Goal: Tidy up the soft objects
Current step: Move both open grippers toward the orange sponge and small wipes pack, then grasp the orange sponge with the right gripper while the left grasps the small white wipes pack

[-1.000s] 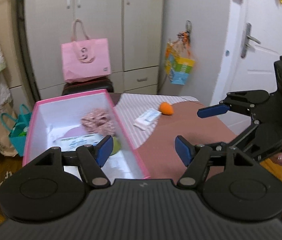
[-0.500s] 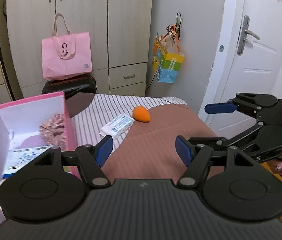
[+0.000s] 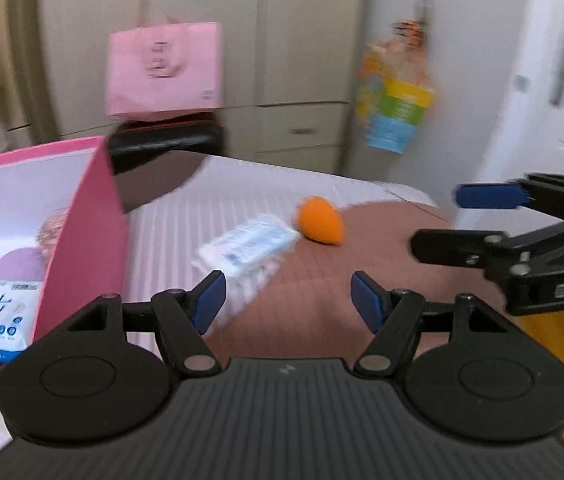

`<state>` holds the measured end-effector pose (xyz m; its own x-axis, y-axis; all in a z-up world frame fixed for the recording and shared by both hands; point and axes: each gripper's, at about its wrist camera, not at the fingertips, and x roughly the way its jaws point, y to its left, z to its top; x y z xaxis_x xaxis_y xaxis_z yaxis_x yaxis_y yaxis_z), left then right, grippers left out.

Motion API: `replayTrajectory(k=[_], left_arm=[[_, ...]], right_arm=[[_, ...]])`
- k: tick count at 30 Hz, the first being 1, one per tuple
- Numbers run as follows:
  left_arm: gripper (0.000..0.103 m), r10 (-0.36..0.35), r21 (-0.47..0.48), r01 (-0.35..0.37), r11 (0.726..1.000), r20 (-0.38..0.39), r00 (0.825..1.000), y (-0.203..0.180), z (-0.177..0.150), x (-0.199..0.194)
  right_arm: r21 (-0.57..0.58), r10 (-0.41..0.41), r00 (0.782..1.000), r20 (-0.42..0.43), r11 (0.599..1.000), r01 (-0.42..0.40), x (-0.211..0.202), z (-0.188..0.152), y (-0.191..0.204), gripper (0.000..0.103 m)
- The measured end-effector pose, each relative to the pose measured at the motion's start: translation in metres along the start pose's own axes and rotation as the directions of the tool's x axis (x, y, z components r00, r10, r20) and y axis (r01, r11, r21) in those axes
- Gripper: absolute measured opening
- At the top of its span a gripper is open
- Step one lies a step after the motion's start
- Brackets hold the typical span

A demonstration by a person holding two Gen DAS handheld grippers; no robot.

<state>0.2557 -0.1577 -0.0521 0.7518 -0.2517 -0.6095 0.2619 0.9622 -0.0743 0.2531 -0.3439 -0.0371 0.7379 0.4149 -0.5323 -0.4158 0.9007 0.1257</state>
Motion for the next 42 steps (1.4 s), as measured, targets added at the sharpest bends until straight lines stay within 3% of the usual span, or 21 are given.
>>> replayTrajectory(k=[8,10,14,24,28,35,38,42], left_arm=[[0.068,0.077,-0.090,-0.076,0.993,0.004,0.997,0.009,0.000,0.043],[0.068,0.106,-0.102,-0.108,0.989,-0.025,0.994,0.011,0.001,0.057],[0.071,0.126,-0.133,-0.130,0.983,-0.034,0.991,0.010,0.002,0.073],[0.082,0.169,-0.086,-0.170,0.982,-0.014,0.985,-0.003,0.004,0.085],[0.086,0.176,-0.084,-0.176,0.981,-0.007,0.984,-0.005,0.009,0.089],[0.086,0.218,-0.073,-0.217,0.973,0.006,0.976,-0.011,0.014,0.101],[0.083,0.267,-0.056,-0.266,0.962,0.006,0.964,-0.011,0.013,0.103],[0.076,0.251,-0.057,-0.250,0.966,0.013,0.968,-0.011,0.012,0.100]], right_arm=[[0.064,0.057,0.998,0.002,0.996,-0.057,0.052,0.004,-0.024,0.080],[0.089,0.077,0.997,-0.009,0.993,-0.075,0.067,0.004,-0.029,0.077],[0.124,0.111,0.994,-0.016,0.986,-0.108,0.089,0.003,-0.040,0.067],[0.168,0.174,0.983,-0.063,0.973,-0.162,0.114,-0.008,-0.057,0.050],[0.237,0.262,0.963,-0.054,0.941,-0.243,0.119,-0.009,-0.071,0.033],[0.282,0.305,0.951,-0.054,0.918,-0.279,0.124,-0.007,-0.079,0.035],[0.288,0.310,0.949,-0.064,0.916,-0.280,0.127,-0.005,-0.078,0.037],[0.310,0.327,0.940,-0.093,0.907,-0.285,0.133,-0.006,-0.079,0.046]])
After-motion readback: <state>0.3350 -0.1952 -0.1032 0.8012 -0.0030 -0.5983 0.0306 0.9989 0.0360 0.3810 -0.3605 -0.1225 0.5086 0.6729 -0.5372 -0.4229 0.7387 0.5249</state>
